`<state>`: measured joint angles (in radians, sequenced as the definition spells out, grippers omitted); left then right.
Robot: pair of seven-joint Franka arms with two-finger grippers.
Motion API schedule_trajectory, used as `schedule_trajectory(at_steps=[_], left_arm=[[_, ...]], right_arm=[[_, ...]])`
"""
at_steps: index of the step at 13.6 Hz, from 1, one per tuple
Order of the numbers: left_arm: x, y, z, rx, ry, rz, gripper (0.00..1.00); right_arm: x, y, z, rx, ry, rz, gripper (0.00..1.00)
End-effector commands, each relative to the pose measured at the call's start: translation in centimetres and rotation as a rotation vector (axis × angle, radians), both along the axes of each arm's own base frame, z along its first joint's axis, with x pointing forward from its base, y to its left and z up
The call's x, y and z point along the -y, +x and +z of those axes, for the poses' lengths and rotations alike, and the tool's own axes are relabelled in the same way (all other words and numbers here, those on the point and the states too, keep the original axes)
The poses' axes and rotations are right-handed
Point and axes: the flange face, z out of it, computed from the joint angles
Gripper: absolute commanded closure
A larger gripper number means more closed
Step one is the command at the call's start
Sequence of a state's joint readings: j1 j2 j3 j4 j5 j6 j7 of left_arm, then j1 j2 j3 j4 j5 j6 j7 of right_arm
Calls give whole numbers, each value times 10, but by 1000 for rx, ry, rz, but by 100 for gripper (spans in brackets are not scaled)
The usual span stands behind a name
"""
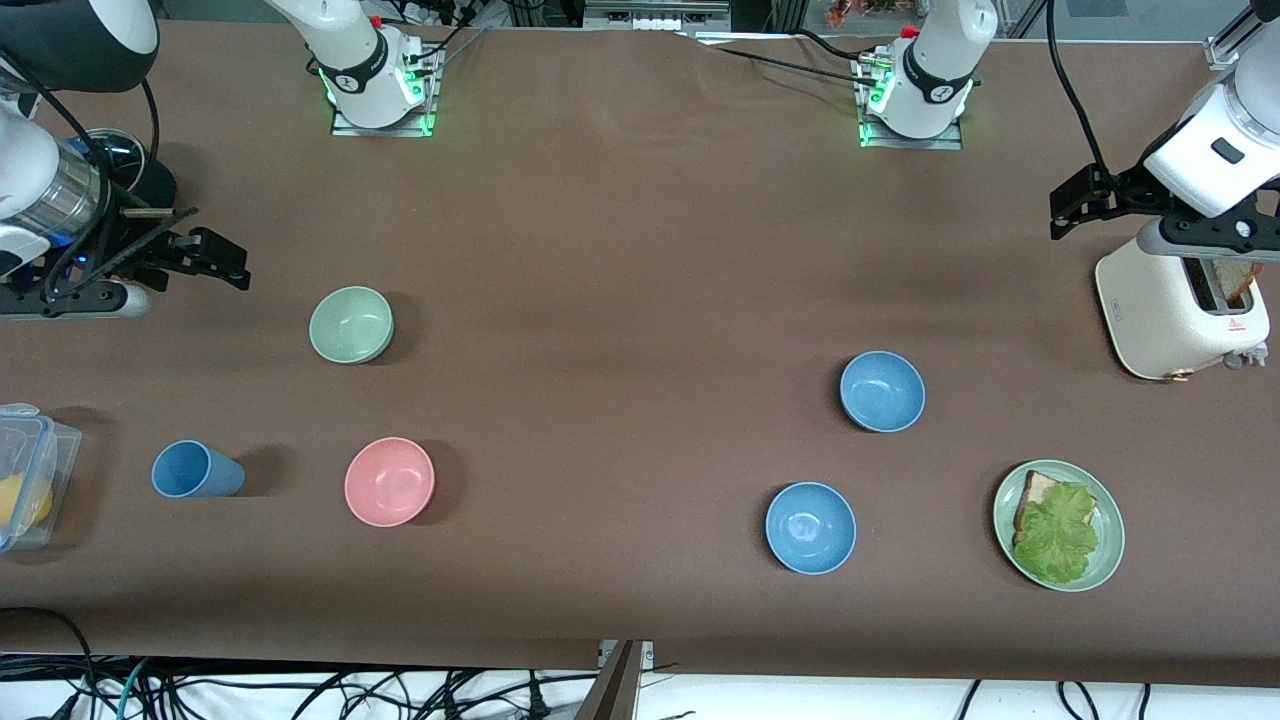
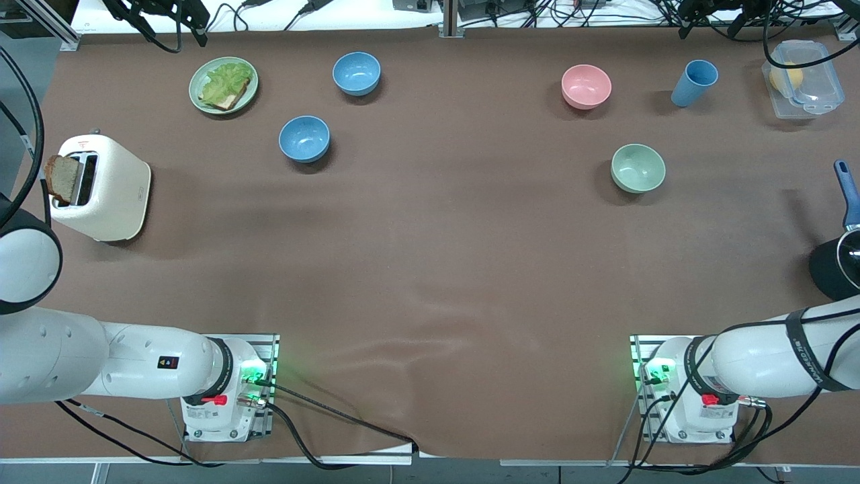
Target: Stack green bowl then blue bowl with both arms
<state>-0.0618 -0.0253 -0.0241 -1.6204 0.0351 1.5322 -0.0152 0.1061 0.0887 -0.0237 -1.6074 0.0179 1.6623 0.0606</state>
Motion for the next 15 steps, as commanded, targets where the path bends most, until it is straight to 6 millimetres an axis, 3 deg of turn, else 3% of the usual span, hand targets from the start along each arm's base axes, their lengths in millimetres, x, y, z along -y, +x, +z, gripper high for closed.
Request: schedule_trajectory(at_steps=[1,15], left_arm=[[3,5,5,7,13,-12,0],[10,5,6,7,14,-27,0]], right_arm=[[-2,-4,5,0,16,-14,1],[3,-3,2,-11,15,-20,1]])
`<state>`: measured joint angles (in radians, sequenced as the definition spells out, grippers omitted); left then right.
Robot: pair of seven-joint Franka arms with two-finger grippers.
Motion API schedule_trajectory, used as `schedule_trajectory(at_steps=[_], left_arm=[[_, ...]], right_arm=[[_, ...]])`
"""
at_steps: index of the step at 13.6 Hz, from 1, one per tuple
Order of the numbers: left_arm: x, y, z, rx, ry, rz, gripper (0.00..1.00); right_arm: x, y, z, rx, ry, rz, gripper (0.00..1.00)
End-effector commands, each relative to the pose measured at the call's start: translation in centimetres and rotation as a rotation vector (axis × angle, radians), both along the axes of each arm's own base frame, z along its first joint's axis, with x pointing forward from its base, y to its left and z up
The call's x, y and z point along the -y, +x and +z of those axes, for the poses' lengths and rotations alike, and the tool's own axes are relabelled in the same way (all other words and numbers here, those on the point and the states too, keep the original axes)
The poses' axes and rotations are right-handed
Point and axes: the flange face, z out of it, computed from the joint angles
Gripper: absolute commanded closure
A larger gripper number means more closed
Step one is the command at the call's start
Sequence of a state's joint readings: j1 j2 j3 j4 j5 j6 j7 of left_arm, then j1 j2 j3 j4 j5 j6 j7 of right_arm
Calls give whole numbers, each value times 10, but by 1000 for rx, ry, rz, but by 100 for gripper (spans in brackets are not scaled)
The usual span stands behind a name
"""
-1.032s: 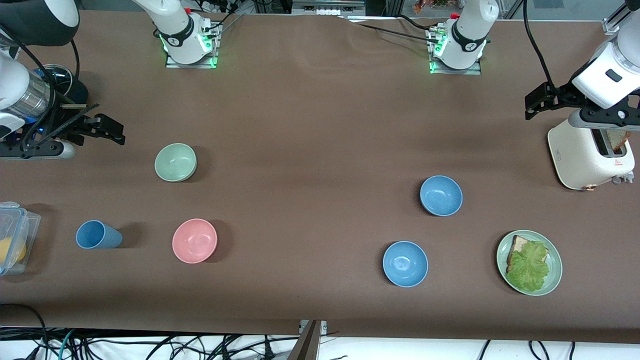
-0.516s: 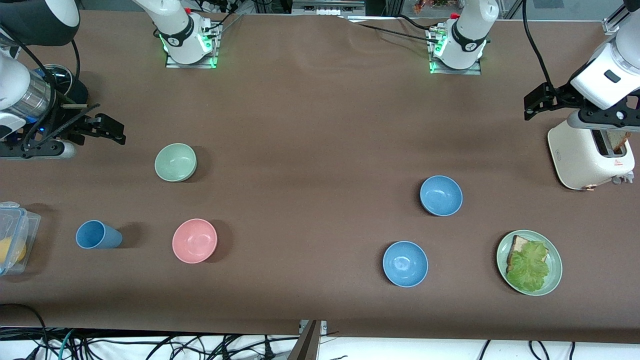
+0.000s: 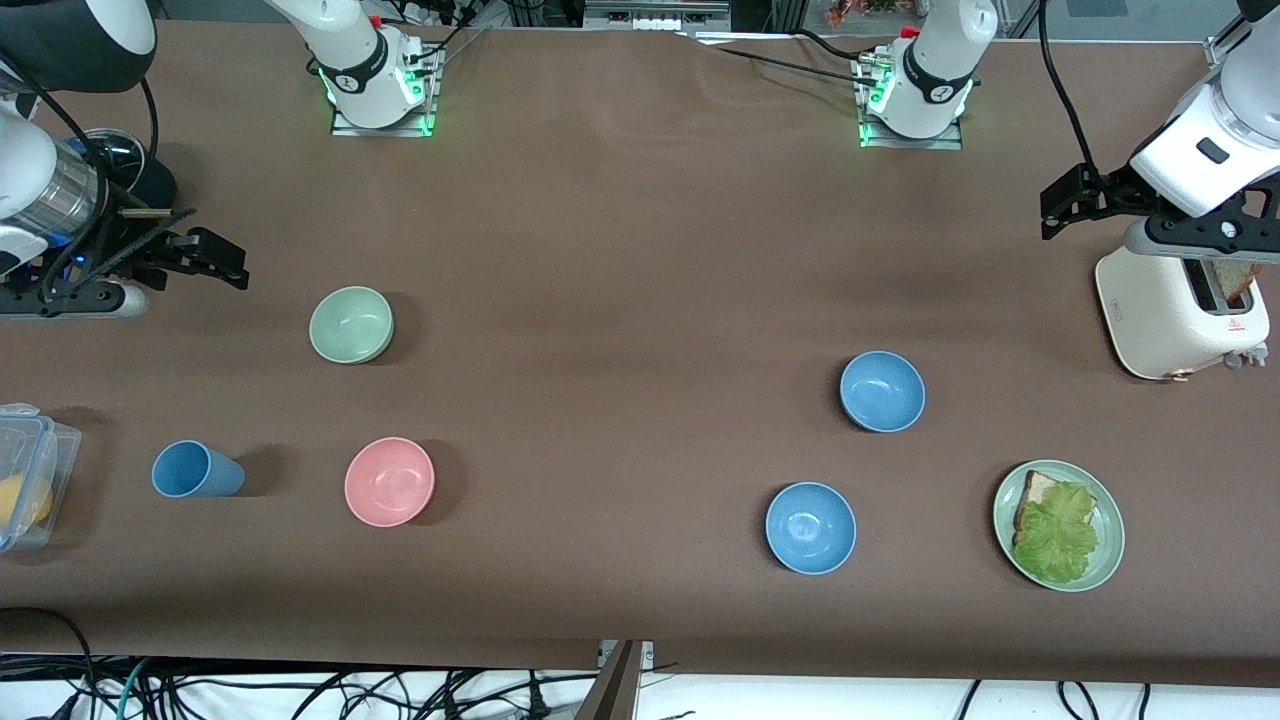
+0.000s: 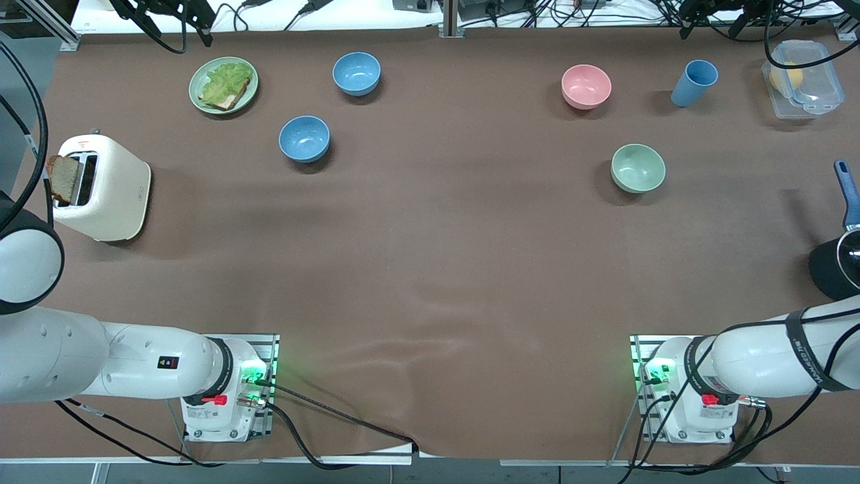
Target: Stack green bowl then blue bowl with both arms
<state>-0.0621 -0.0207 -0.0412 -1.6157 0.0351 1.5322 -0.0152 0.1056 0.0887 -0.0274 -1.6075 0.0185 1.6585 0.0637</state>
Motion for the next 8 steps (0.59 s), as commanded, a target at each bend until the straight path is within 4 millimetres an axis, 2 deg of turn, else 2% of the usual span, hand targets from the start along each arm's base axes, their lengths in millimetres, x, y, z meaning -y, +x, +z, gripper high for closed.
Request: schedule_trajectory(at_steps=[1,8], left_arm=[[0,4,6,7,14,-10,0],[0,7,1,-5,16,-8,0]], right_arm=[[1,-3,2,-7,15,-15,1],[2,-3,2,-5,15,-16,1]])
